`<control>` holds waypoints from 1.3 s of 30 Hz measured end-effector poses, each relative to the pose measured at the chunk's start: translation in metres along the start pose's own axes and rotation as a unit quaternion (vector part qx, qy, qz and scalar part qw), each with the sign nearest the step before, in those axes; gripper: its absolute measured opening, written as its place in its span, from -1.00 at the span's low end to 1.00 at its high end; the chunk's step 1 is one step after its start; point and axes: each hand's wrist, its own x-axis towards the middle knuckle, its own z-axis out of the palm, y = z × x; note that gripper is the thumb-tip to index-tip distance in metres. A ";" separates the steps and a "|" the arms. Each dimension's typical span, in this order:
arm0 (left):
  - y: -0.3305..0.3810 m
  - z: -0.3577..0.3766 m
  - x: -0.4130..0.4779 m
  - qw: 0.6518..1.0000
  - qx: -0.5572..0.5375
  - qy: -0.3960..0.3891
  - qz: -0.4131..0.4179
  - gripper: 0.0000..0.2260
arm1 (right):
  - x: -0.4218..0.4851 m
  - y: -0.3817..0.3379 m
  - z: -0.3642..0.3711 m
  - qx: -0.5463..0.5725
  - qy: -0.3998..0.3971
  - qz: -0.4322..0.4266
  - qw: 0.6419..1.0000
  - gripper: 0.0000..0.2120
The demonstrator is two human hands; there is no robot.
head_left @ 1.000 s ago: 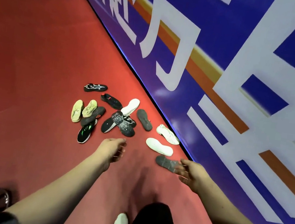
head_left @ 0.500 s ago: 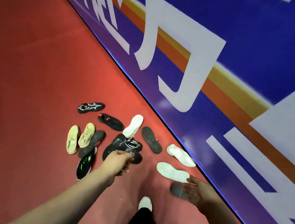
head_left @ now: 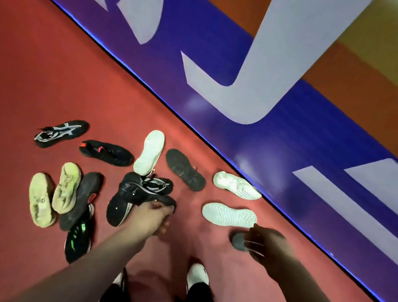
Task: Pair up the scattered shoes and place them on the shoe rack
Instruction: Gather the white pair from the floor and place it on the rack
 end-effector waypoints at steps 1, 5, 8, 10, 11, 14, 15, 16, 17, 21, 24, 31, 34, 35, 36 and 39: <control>-0.005 -0.002 0.013 1.000 0.015 -0.006 0.005 -0.85 | 0.011 0.005 0.004 0.002 0.011 0.000 1.000 -0.87; -0.037 -0.004 0.075 0.997 0.065 -0.030 0.010 -0.84 | 0.068 0.034 0.024 0.000 0.053 -0.004 0.999 -0.86; -0.064 0.007 0.123 0.994 0.095 -0.055 0.006 -0.81 | 0.119 0.055 0.046 -0.060 0.069 -0.028 0.995 -0.88; -0.091 0.023 0.162 0.990 0.121 -0.070 0.014 -0.79 | 0.167 0.077 0.061 -0.128 0.068 -0.038 0.989 -0.88; -0.102 0.032 0.180 0.988 0.132 -0.079 0.021 -0.78 | 0.190 0.086 0.065 -0.161 0.067 -0.046 0.983 -0.87; -0.132 0.057 0.226 0.978 0.167 -0.113 0.047 -0.78 | 0.257 0.107 0.069 -0.297 0.086 -0.098 0.946 -0.83; -0.137 0.065 0.242 0.976 0.171 -0.123 0.053 -0.77 | 0.278 0.111 0.068 -0.350 0.095 -0.113 0.925 -0.83; -0.141 0.071 0.259 0.974 0.175 -0.133 0.060 -0.76 | 0.297 0.116 0.065 -0.398 0.101 -0.120 0.904 -0.83; -0.143 0.077 0.275 0.971 0.183 -0.138 0.073 -0.75 | 0.316 0.121 0.063 -0.442 0.106 -0.127 0.882 -0.83; -0.130 0.089 0.335 0.948 0.232 -0.142 0.165 -0.78 | 0.384 0.143 0.047 -0.614 0.125 -0.171 0.760 -0.44; -0.113 0.099 0.381 0.927 0.280 -0.153 0.198 -0.81 | 0.424 0.148 0.041 -0.720 0.152 -0.204 0.646 -0.04; -0.095 0.100 0.430 0.914 0.310 -0.150 0.213 -0.88 | 0.466 0.134 0.056 -0.754 0.178 -0.270 0.571 -0.36; -0.092 0.099 0.422 0.927 0.280 -0.160 0.193 -0.88 | 0.459 0.127 0.057 -0.699 0.147 -0.262 0.649 -0.23; -0.092 0.099 0.417 0.928 0.273 -0.170 0.187 -0.88 | 0.455 0.124 0.058 -0.646 0.127 -0.263 0.705 -0.19; -0.093 0.098 0.413 0.926 0.277 -0.179 0.185 -0.88 | 0.450 0.121 0.060 -0.564 0.095 -0.273 0.774 -0.22; -0.099 0.096 0.412 0.907 0.319 -0.189 0.197 -0.87 | 0.439 0.115 0.073 -0.247 -0.054 -0.270 0.929 -0.50</control>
